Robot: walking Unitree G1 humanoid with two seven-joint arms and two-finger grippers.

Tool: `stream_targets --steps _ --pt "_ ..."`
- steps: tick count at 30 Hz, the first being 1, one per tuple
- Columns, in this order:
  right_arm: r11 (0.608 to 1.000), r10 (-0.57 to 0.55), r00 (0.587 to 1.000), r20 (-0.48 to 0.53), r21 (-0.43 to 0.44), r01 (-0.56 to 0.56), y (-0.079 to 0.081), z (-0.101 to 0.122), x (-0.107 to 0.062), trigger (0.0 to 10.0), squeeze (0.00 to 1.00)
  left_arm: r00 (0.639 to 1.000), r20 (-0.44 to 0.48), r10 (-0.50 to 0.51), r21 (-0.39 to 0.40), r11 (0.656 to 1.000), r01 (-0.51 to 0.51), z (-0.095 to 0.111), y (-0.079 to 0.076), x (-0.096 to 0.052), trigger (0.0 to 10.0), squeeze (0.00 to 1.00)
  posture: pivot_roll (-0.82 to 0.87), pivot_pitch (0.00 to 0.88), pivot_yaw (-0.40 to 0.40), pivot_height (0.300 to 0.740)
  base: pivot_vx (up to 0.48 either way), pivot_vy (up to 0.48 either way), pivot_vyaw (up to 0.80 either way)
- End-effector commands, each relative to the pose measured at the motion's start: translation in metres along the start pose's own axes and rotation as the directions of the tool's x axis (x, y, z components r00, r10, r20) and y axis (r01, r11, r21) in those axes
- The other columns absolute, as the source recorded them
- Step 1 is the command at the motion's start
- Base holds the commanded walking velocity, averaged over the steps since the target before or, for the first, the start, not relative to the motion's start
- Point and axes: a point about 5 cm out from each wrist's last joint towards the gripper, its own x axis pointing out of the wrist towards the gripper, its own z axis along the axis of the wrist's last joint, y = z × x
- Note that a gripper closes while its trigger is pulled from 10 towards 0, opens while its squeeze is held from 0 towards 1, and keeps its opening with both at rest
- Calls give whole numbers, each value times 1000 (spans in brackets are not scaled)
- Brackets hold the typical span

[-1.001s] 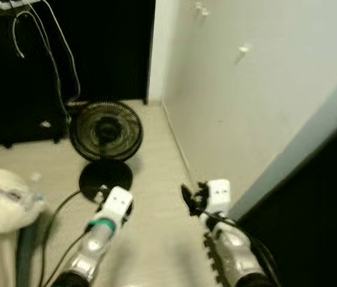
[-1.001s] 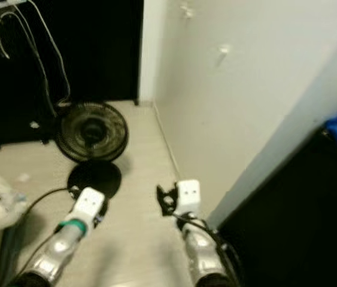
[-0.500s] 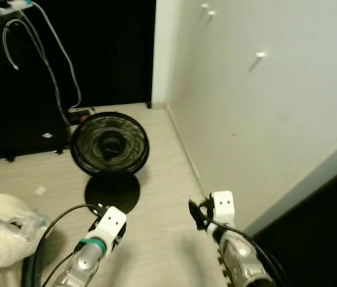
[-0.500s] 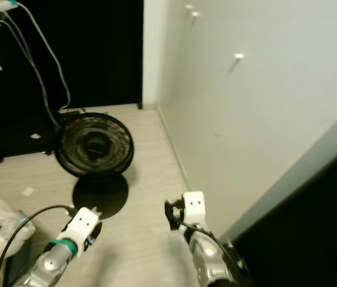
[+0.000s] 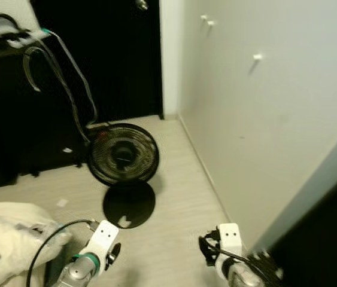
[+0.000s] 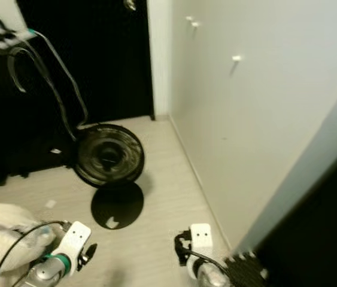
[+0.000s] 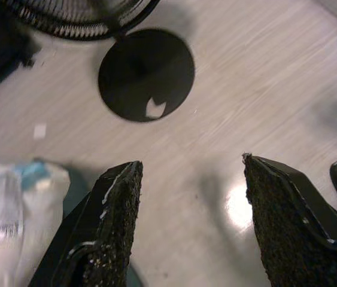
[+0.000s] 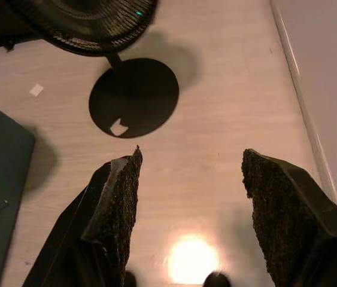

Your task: Clean up the room

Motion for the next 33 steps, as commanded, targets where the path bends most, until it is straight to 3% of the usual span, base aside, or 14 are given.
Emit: stream_targets --steps 1,5,16,30,33 --pt "1000 15 1000 0 -27 -15 5 0 1 10000 0 1000 -12 0 -5 1000 0 -4 -3 -1 10000 0 9 0 100 740 0 0 750" --pt "998 44 997 56 -52 -41 11 17 8 10000 0 1000 16 26 -53 998 -25 0 -5 0 10000 0 21 0 73 740 0 0 750" --pt "991 105 992 76 -85 -99 27 29 15 10000 0 997 12 72 -71 995 -71 -1 -2 0 10000 0 36 0 57 740 0 0 749" --pt "992 101 993 68 -89 -94 25 25 14 10000 0 996 5 85 -60 995 -84 -3 -1 -1 10000 0 36 0 59 740 0 0 750" --pt "995 86 992 88 -53 -82 23 27 14 10000 0 997 4 81 -50 995 -81 -3 -2 0 10000 0 36 0 59 740 0 0 248"
